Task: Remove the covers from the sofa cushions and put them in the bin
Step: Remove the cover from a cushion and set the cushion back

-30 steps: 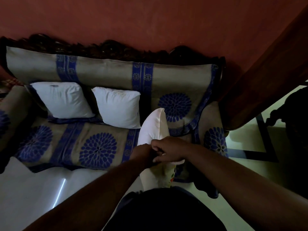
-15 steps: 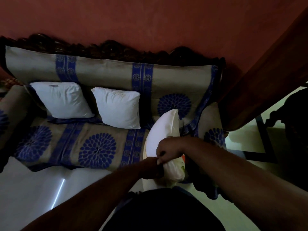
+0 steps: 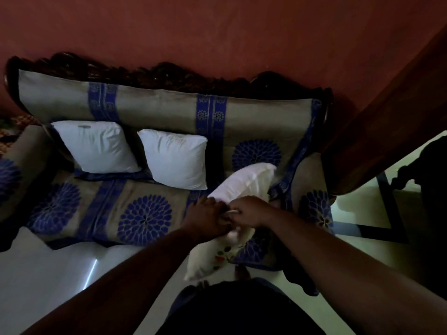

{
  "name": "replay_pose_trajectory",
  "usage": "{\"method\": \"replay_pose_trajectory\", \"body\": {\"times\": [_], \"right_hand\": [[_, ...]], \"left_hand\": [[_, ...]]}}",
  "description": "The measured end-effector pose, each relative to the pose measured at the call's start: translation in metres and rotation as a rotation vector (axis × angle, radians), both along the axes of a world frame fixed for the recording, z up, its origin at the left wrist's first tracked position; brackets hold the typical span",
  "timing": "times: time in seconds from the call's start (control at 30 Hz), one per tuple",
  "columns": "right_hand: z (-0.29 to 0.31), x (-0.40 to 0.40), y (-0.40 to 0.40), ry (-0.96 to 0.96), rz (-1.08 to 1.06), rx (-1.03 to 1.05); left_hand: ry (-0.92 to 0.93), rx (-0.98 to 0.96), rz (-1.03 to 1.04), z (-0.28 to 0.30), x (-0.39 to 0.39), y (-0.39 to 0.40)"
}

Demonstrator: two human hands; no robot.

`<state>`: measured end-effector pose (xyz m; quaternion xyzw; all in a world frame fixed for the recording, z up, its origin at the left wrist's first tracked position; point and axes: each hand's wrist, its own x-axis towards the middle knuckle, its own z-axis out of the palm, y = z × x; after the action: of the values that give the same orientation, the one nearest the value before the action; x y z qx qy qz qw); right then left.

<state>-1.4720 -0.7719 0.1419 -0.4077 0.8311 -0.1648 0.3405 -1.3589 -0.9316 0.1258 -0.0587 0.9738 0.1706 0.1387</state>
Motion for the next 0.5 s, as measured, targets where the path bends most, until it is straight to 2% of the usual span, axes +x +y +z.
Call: {"method": "replay_pose_trajectory", "body": {"times": [0.07,0.13,0.23,0.3,0.4,0.5], "right_hand": [[0.003,0.002,-0.003,-0.171,-0.152,-0.108],[0.008,0.0,0.001,-0.275,-0.148,-0.103],[0.01,-0.006,0.012,-0.241,-0.066,-0.044],[0.005,-0.014,0.025,-0.203,-0.091,0.035],[-0.014,-0.018,0.055,-0.126,-0.005,0.142],[-0.022,-0.001,0.059,-0.125,-0.033,0.013]], "left_hand": [[0.041,0.076,0.002,-0.004,0.002,0.002],[0.085,0.103,-0.028,-0.007,-0.001,-0.006],[0.109,0.0,-0.123,0.0,-0.012,-0.018],[0.052,-0.042,-0.06,0.007,-0.011,-0.031],[-0.046,-0.041,-0.027,0.001,0.002,-0.062],[-0.38,0.024,-0.092,0.004,0.005,-0.077]]}}
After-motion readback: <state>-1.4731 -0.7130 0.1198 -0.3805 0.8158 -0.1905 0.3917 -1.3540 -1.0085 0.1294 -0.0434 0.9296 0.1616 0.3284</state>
